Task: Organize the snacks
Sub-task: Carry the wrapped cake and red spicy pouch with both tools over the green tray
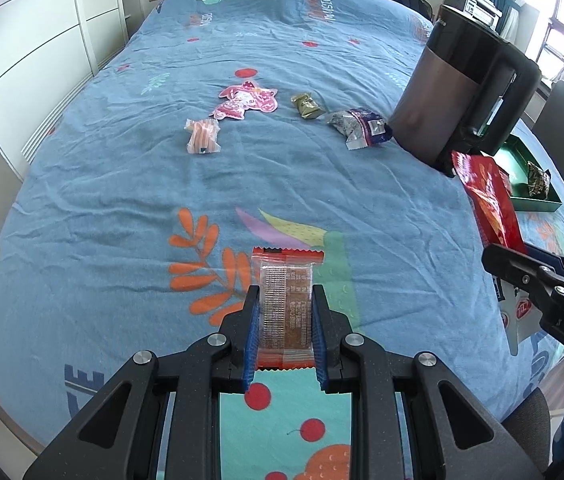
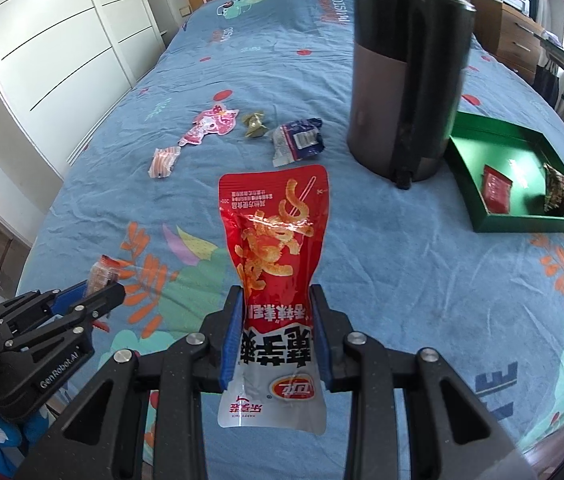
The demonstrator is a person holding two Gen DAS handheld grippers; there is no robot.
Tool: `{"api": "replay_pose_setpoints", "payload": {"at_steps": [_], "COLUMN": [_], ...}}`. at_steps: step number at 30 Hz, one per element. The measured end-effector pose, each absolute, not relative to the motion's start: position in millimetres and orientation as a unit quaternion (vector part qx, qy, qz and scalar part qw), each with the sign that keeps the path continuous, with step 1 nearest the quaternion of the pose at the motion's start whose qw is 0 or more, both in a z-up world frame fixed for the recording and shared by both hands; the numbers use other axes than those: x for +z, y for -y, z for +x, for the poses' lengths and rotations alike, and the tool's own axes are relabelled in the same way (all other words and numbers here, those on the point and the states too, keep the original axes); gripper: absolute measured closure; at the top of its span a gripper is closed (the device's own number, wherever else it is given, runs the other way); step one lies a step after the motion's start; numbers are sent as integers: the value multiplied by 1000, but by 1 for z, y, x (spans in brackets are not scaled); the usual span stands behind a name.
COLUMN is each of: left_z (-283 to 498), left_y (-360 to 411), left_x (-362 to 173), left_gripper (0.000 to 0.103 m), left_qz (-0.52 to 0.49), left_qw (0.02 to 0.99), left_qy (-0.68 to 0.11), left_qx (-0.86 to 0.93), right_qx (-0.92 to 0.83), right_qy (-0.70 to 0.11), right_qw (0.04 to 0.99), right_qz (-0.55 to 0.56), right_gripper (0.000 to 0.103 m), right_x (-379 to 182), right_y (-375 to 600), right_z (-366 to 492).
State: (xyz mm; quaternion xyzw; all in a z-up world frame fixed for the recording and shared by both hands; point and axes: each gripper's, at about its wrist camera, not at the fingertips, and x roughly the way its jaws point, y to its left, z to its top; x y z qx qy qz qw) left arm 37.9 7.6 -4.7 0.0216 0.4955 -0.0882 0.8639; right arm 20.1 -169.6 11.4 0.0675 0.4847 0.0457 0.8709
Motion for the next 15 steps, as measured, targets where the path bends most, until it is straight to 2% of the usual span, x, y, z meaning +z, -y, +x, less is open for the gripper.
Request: {"api": "replay_pose_setpoints", "payload": {"at_steps": [15], "left_z": [19], "left_y": [22], "left_x": [6], "left_gripper": [84], "left_qz": [37], "left_qw": [866], "left_qy": [-491], "left_qx": [-84], "right_qx": [3], "right_qy": [-472], "right_qw": [875], "right_qz": [105], "right_gripper": [0], "right_x": [8], "right_y": [241], "right_z": [-13]}}
